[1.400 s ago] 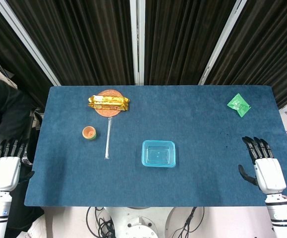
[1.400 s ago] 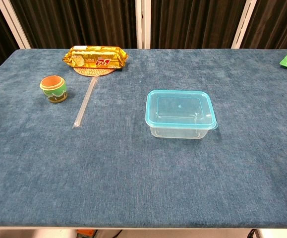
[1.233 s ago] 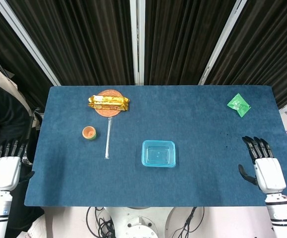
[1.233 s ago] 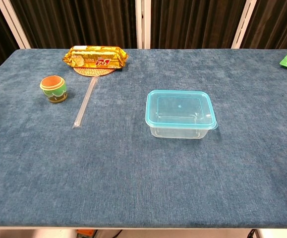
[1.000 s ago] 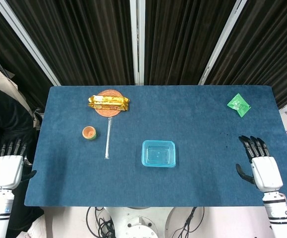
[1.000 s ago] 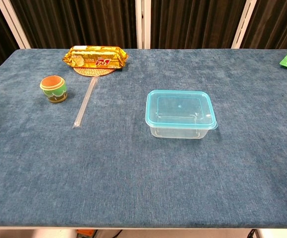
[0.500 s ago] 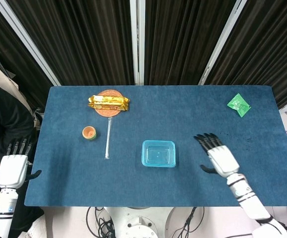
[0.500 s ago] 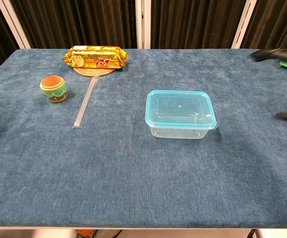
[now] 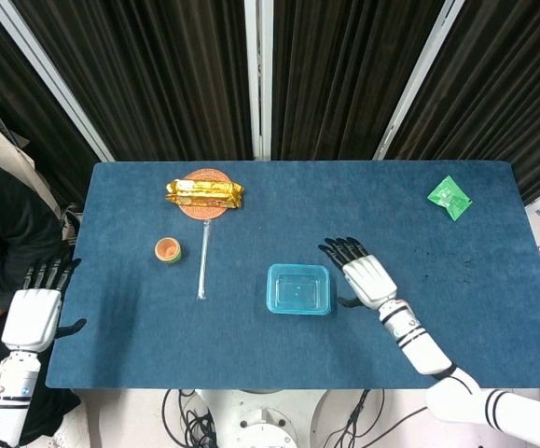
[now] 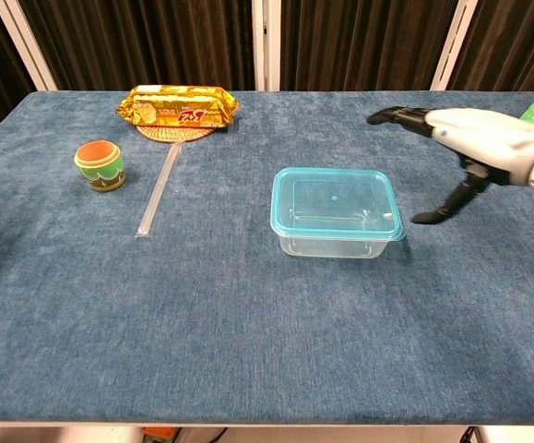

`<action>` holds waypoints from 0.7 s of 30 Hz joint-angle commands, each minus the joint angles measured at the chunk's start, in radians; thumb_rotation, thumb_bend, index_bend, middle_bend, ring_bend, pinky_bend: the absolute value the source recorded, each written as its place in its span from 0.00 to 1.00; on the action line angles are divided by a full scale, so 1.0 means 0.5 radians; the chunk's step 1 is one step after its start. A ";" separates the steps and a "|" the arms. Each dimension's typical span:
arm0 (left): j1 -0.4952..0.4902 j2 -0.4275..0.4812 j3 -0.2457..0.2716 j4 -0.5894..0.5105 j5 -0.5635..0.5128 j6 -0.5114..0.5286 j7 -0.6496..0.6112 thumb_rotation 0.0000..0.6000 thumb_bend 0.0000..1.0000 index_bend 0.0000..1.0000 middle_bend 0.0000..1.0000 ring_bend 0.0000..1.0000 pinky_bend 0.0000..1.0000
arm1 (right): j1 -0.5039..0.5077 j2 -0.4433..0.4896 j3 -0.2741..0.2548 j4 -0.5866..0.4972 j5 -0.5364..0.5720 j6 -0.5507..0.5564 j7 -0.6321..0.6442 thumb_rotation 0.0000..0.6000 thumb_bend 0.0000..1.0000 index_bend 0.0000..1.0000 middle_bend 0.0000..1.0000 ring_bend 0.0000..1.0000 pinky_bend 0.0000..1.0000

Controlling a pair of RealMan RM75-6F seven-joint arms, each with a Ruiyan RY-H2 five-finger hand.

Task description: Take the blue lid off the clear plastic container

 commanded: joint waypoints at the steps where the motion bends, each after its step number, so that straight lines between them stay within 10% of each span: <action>1: -0.008 -0.002 0.000 0.001 0.007 -0.007 -0.007 1.00 0.00 0.10 0.00 0.00 0.00 | 0.066 -0.089 0.028 0.078 0.009 -0.021 -0.017 1.00 0.05 0.00 0.01 0.00 0.00; 14: -0.135 -0.003 -0.028 -0.018 0.093 -0.121 -0.086 1.00 0.00 0.11 0.00 0.00 0.00 | 0.346 -0.398 0.088 0.320 0.017 -0.120 -0.062 1.00 0.04 0.00 0.01 0.00 0.00; 21: -0.449 -0.052 -0.099 -0.032 0.188 -0.488 -0.335 1.00 0.00 0.10 0.00 0.00 0.00 | 0.200 0.042 -0.002 -0.206 -0.053 0.038 -0.029 1.00 0.05 0.00 0.00 0.00 0.00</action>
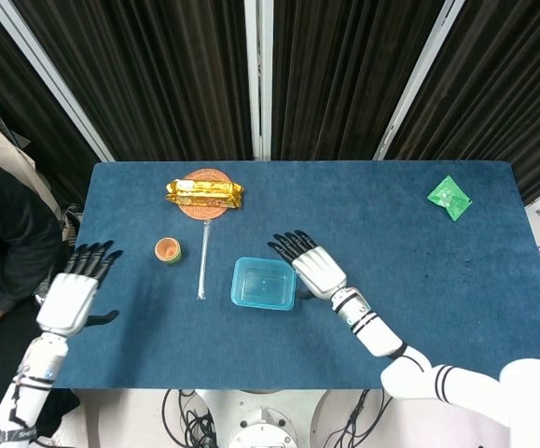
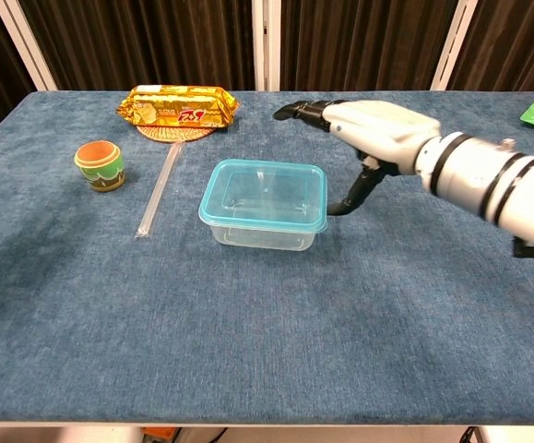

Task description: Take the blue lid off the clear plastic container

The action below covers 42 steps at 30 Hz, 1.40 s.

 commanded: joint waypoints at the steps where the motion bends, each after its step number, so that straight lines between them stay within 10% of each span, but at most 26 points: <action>1: -0.228 -0.054 -0.061 0.003 0.054 -0.260 -0.161 1.00 0.00 0.11 0.00 0.00 0.00 | -0.145 0.380 -0.070 -0.428 -0.074 0.172 0.015 1.00 0.05 0.00 0.00 0.00 0.00; 12: -0.799 -0.496 -0.240 0.234 -0.316 -0.961 -0.181 1.00 0.00 0.06 0.00 0.00 0.00 | -0.539 1.004 -0.259 -0.999 -0.290 0.677 0.030 1.00 0.06 0.00 0.00 0.00 0.00; 26: -1.150 -0.777 -0.293 0.322 -1.138 -1.064 0.365 1.00 0.00 0.04 0.00 0.00 0.01 | -0.625 0.984 -0.313 -0.810 -0.325 0.740 0.208 1.00 0.06 0.00 0.00 0.00 0.00; 42: -1.293 -0.905 -0.245 0.398 -1.315 -0.979 0.433 1.00 0.00 0.06 0.01 0.00 0.09 | -0.514 0.770 -0.326 -0.608 -0.340 0.541 0.188 1.00 0.06 0.00 0.01 0.00 0.00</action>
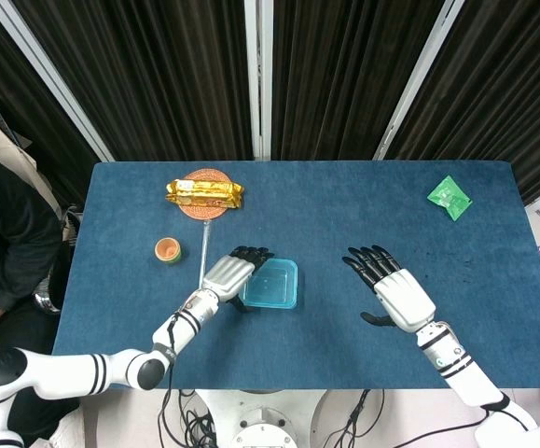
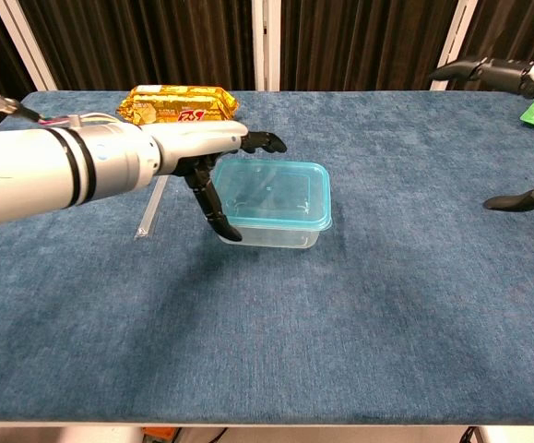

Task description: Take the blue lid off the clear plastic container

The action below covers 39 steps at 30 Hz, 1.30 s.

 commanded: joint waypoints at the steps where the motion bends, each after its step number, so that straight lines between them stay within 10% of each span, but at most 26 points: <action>1: -0.028 -0.016 0.000 0.024 -0.015 -0.011 0.001 1.00 0.00 0.07 0.01 0.00 0.10 | 0.016 -0.031 0.005 0.029 0.002 -0.016 0.014 1.00 0.07 0.00 0.01 0.00 0.00; 12: -0.036 -0.113 0.025 0.187 0.145 -0.011 -0.156 1.00 0.00 0.29 0.27 0.23 0.26 | 0.123 -0.526 0.057 0.485 -0.105 0.057 0.178 1.00 0.09 0.00 0.00 0.00 0.00; 26: -0.042 -0.138 0.034 0.245 0.215 -0.019 -0.243 1.00 0.00 0.29 0.27 0.23 0.26 | 0.249 -1.022 0.056 1.077 -0.197 0.156 0.328 1.00 0.09 0.00 0.00 0.00 0.00; 39: -0.035 -0.147 0.041 0.269 0.273 0.004 -0.289 1.00 0.00 0.16 0.13 0.16 0.26 | 0.274 -1.091 0.027 1.199 -0.191 0.202 0.387 1.00 0.09 0.00 0.00 0.00 0.00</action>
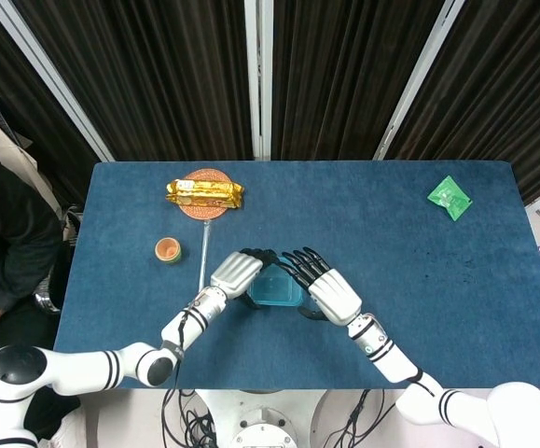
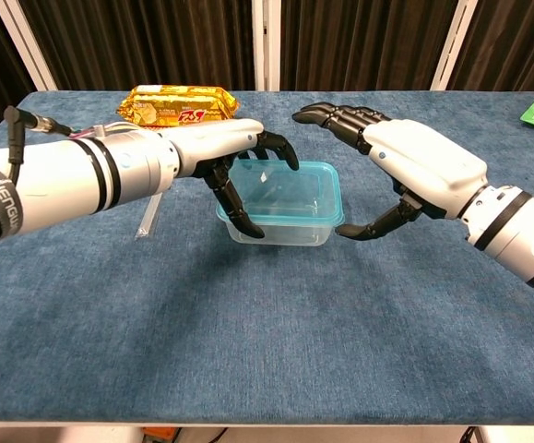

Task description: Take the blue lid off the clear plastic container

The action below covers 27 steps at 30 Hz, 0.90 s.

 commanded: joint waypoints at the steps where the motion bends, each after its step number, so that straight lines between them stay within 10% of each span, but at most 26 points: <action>1: 0.004 -0.004 0.002 0.007 0.019 0.007 -0.012 1.00 0.00 0.15 0.13 0.15 0.26 | 0.002 0.004 -0.003 -0.002 0.005 0.000 -0.005 1.00 0.09 0.00 0.00 0.00 0.00; 27: 0.027 -0.006 0.017 0.002 0.117 0.062 -0.001 1.00 0.00 0.01 0.12 0.14 0.26 | 0.003 0.032 -0.026 -0.060 0.047 0.026 -0.007 1.00 0.09 0.00 0.00 0.00 0.00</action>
